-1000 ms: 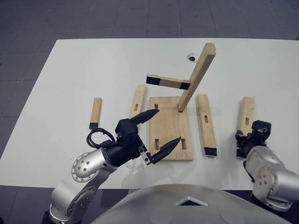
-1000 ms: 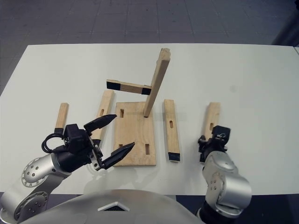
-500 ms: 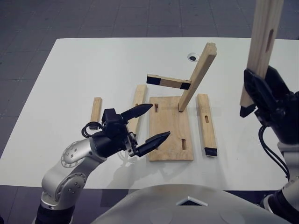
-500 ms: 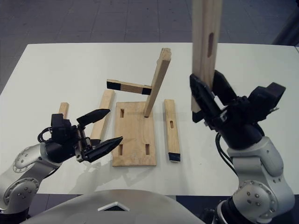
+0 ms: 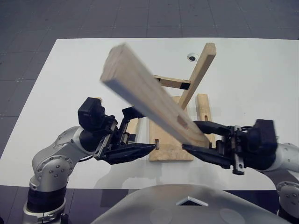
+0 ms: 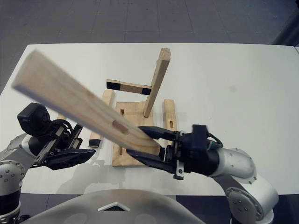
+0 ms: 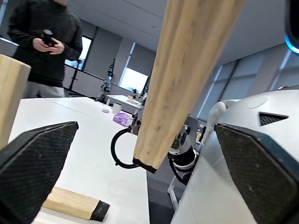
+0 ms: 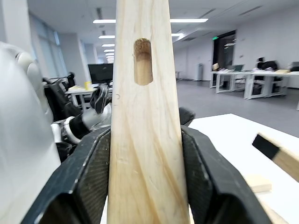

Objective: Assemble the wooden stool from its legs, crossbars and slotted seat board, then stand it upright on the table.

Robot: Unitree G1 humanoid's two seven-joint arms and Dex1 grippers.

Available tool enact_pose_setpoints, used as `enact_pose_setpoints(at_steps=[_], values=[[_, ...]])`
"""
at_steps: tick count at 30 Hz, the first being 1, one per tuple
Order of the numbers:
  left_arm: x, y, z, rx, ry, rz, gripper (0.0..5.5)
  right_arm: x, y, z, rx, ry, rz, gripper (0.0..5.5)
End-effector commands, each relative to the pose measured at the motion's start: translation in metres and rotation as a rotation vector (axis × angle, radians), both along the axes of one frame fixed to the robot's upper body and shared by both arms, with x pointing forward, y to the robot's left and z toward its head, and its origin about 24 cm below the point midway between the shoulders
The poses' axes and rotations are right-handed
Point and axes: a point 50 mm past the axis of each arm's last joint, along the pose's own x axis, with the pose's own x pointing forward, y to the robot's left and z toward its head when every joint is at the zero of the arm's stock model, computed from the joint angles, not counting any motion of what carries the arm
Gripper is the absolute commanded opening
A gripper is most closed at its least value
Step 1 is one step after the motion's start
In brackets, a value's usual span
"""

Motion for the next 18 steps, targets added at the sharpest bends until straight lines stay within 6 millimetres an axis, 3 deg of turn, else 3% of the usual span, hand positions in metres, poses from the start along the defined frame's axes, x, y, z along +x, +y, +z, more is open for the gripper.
enact_pose_setpoints(at_steps=[1,8,18], values=[[0.005,0.0,0.0,-0.011,-0.002,-0.059,5.41,0.002,0.007,0.0,-0.015,-0.035,0.04,2.05],[0.006,-0.004,0.0,-0.017,-0.047,-0.046,5.41,0.006,0.02,0.002,-0.009,-0.047,0.095,2.05],[-0.004,-0.013,0.003,-0.096,-0.327,0.052,5.41,0.016,0.033,-0.009,0.019,0.027,0.062,2.05]])
